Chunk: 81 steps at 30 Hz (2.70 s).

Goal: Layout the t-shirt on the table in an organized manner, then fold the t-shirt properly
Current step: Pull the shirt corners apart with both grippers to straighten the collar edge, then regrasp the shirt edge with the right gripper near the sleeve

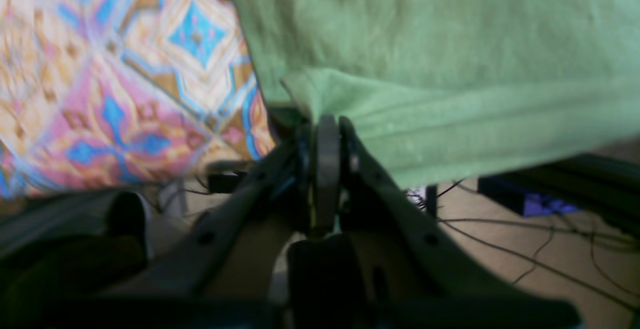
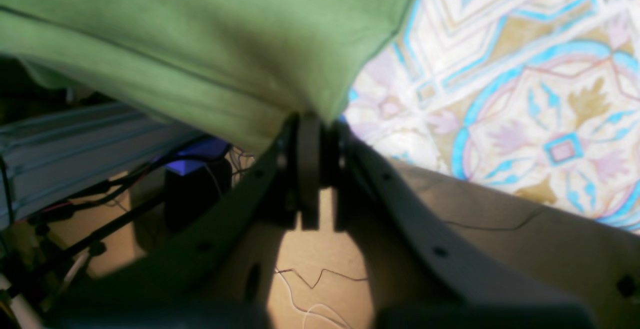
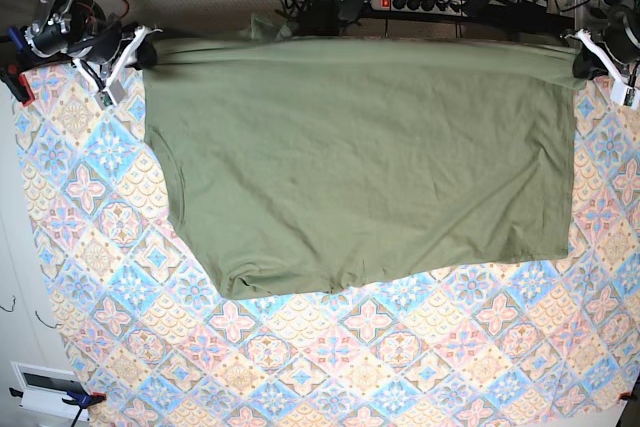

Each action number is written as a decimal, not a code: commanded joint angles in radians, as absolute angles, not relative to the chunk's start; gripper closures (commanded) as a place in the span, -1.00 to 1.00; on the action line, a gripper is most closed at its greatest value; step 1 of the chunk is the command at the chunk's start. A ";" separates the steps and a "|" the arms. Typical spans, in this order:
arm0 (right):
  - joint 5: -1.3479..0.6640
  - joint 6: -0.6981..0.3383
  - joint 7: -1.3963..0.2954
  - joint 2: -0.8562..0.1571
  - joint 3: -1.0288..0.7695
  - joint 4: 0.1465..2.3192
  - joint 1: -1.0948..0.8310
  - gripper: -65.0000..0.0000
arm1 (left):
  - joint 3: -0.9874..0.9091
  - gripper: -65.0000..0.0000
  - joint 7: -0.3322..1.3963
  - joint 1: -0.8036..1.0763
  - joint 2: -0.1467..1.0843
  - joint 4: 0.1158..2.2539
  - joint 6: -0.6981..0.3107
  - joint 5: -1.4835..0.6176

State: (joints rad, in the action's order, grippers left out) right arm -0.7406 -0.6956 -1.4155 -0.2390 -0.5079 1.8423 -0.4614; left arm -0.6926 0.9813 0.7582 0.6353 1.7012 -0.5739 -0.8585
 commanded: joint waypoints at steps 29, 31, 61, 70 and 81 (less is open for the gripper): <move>-0.654 -0.698 -1.396 -0.260 -0.507 1.666 -0.125 0.91 | -0.659 1.00 0.949 0.351 0.512 1.448 -0.562 -0.848; -0.608 -0.698 -1.396 -0.255 -0.507 1.664 -0.119 0.91 | -0.624 1.00 0.947 0.349 0.512 1.448 -0.562 -0.811; -0.588 -0.698 -1.396 -0.254 -0.504 1.888 -0.357 0.26 | -0.576 -0.11 0.915 0.335 0.530 1.455 -0.561 -0.651; -0.587 -0.698 -1.396 -0.252 -0.437 1.779 -0.352 0.26 | -0.576 -0.11 0.915 0.360 0.561 1.504 -0.561 -0.743; -0.588 -0.698 -1.395 -0.216 -0.360 1.718 -0.354 0.27 | -0.576 -0.11 0.915 0.360 0.565 1.504 -0.561 -0.746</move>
State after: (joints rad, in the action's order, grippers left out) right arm -0.5705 -0.6941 -1.3827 -0.2321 -0.3756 1.7214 -0.3466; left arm -0.5671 0.9329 0.3630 0.5426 1.4887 -0.5575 -0.7334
